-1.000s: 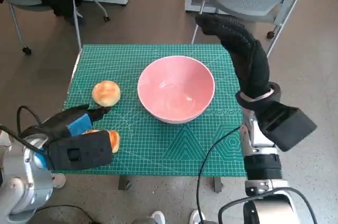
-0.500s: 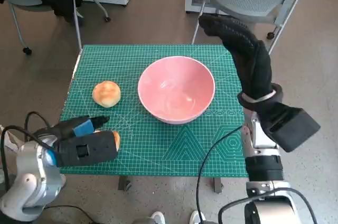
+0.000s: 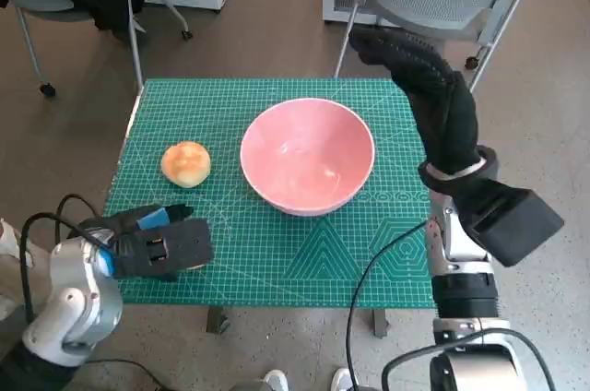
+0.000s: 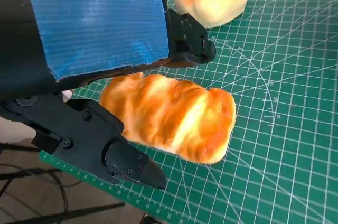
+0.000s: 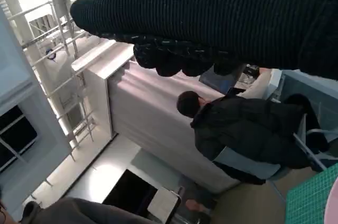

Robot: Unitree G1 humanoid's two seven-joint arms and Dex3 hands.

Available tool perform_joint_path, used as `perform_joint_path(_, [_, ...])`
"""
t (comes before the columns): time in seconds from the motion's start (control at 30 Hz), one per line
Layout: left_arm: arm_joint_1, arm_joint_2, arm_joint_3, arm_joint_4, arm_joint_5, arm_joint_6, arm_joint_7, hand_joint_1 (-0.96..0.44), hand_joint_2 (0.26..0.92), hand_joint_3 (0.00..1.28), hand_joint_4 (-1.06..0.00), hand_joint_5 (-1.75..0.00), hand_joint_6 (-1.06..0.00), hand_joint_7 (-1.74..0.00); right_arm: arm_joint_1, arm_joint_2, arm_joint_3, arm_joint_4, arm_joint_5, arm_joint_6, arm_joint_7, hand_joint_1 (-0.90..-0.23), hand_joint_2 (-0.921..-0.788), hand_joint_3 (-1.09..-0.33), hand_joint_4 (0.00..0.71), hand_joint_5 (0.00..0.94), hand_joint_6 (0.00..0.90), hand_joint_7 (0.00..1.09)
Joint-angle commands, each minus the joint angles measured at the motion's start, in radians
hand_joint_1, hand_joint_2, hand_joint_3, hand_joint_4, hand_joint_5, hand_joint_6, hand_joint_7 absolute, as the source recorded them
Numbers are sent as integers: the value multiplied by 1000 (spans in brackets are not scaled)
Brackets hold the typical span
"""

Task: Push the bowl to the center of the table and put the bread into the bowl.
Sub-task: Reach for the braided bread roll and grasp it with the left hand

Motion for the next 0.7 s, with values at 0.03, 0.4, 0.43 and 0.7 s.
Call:
perform_joint_path(0.03, [-20,-18,-7,43,11,-11,15,-162,710,7,-204,-24,-328,-15,26,-11,1,-6,2,19,13,-691,-921,-798,132,0,-1,450])
perform_joint_path(0.4, [23,-35,6,32,60,-48,145,31,702,381,-664,-1066,-654,-882,35,-19,-2,-26,6,28,22,-691,-921,-799,131,0,-1,449])
perform_joint_path(0.43, [40,-36,11,26,68,-67,179,22,647,500,-683,-1199,-667,-944,35,-19,-3,-27,7,30,23,-691,-921,-800,131,0,-1,449])
perform_joint_path(0.7, [95,-35,44,12,59,-157,259,4,531,748,-711,-1422,-669,-1116,35,-22,-4,-29,14,33,31,-682,-921,-800,130,0,-1,448])
